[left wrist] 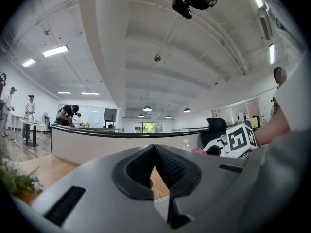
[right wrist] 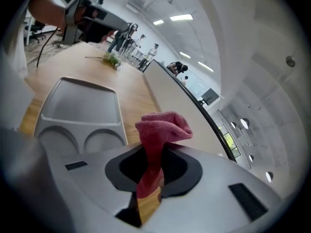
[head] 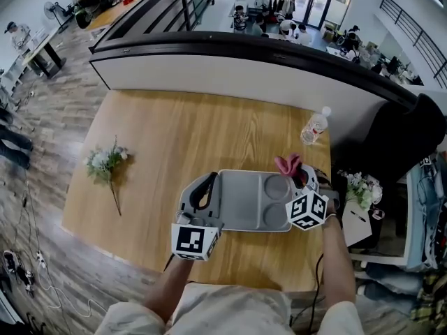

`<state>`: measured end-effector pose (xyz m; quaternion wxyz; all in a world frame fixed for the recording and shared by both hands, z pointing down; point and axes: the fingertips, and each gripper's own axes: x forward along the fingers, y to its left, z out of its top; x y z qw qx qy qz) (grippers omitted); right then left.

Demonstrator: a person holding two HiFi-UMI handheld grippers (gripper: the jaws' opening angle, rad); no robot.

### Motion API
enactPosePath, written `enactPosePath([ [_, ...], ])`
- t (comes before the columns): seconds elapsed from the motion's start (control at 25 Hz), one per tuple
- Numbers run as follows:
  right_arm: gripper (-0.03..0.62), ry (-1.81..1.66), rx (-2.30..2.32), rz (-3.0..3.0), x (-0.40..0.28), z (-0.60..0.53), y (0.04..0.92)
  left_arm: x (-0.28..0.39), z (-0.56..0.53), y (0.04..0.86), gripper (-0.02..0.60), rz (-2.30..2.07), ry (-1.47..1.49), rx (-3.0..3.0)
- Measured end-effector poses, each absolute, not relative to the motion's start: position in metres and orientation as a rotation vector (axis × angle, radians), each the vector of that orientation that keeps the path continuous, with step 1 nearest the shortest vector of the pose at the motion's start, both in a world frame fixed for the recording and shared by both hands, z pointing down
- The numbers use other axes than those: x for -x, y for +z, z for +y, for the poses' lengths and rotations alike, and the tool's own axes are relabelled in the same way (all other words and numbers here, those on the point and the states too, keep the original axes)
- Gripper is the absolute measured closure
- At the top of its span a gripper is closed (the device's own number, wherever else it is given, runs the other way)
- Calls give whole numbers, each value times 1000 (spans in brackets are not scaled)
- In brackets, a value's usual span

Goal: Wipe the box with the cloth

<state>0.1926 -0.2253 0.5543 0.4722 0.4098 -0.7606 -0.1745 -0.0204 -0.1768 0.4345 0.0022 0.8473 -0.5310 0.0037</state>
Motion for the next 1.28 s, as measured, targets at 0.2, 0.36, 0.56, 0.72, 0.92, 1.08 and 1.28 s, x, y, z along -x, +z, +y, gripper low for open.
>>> enactPosePath([
  [0.2, 517, -419, -810, -1778, -182, -223, 597, 22, -177, 435, 569, -1674, 20, -2650],
  [0.36, 517, -370, -745, -1735, -183, -220, 624, 23, -177, 439, 569, -1671, 37, -2640],
  [0.56, 517, -334, -731, -1734, -182, -219, 631, 23, -176, 444, 569, -1662, 47, -2634],
  [0.72, 519, -325, -735, -1743, -181, -220, 631, 18, -177, 444, 569, -1643, 36, -2646],
  [0.92, 519, -323, -740, -1723, -180, -218, 634, 20, -175, 443, 569, -1642, 33, -2655],
  [1.08, 519, -319, -722, -1707, -180, -219, 633, 23, -175, 442, 569, -1649, 36, -2654],
  [1.28, 519, -320, -717, -1702, -180, -213, 635, 24, -171, 442, 569, -1654, 22, -2650],
])
